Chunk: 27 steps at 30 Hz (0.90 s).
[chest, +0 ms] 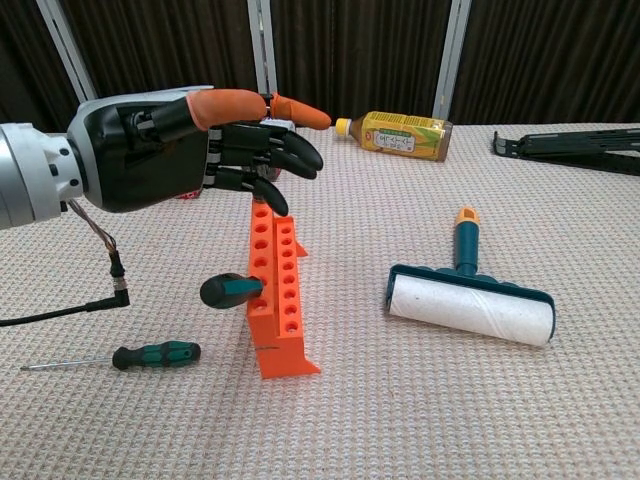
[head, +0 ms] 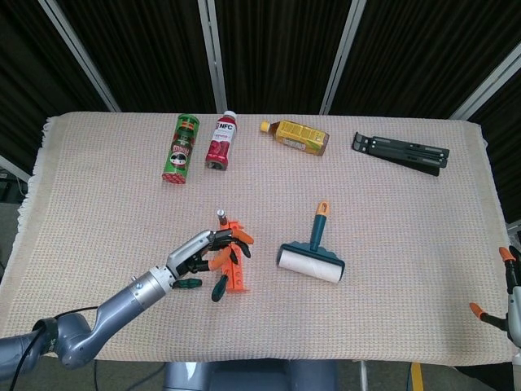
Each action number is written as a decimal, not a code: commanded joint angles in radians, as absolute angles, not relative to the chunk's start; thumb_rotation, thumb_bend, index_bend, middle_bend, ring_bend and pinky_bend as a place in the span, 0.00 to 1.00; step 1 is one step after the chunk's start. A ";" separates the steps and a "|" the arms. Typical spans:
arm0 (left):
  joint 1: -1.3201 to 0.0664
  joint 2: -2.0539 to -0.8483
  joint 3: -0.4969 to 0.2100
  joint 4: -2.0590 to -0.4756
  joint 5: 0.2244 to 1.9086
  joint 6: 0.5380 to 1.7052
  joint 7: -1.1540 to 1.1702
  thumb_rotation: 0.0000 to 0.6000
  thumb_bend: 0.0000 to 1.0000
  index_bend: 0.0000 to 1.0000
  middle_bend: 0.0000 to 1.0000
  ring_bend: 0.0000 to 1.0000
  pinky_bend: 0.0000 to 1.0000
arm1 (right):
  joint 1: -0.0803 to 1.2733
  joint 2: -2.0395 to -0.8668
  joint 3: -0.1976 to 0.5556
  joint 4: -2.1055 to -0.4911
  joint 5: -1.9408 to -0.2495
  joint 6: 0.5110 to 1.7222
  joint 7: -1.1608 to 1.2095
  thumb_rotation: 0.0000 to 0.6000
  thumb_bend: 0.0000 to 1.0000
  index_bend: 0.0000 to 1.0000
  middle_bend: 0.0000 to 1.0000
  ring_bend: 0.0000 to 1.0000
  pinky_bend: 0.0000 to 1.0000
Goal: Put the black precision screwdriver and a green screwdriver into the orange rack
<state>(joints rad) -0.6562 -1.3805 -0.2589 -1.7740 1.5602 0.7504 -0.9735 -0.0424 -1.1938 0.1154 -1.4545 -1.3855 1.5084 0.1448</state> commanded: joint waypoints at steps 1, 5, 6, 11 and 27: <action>-0.633 -1.403 -0.198 -1.758 1.649 0.860 -0.765 0.62 0.23 0.11 0.16 0.04 0.14 | -0.043 -1.194 0.115 -1.454 -1.385 1.510 0.145 1.00 0.00 0.00 0.00 0.00 0.00; -0.611 -1.408 -0.157 -1.750 1.691 0.921 -0.641 0.93 0.19 0.05 0.10 0.00 0.10 | -0.048 -1.192 0.114 -1.454 -1.386 1.517 0.148 1.00 0.00 0.00 0.00 0.00 0.00; -0.608 -1.405 -0.146 -1.751 1.698 0.929 -0.629 0.99 0.19 0.03 0.09 0.00 0.10 | -0.048 -1.191 0.114 -1.453 -1.387 1.518 0.149 1.00 0.00 0.00 0.00 0.00 0.00; -0.601 -1.387 -0.098 -1.746 1.729 0.967 -0.575 1.00 0.05 0.00 0.05 0.00 0.06 | -0.048 -1.193 0.112 -1.451 -1.391 1.519 0.151 1.00 0.00 0.00 0.00 0.00 0.00; -0.601 -1.352 0.033 -1.659 1.849 1.107 -0.573 1.00 0.12 0.00 0.01 0.00 0.03 | -0.050 -1.193 0.110 -1.459 -1.397 1.528 0.144 1.00 0.00 0.00 0.00 0.00 0.00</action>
<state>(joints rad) -0.5995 -1.3521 0.0270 -1.6667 1.8453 1.1039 -0.5805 -0.0502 -1.1931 0.1103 -1.4589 -1.3971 1.5280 0.1439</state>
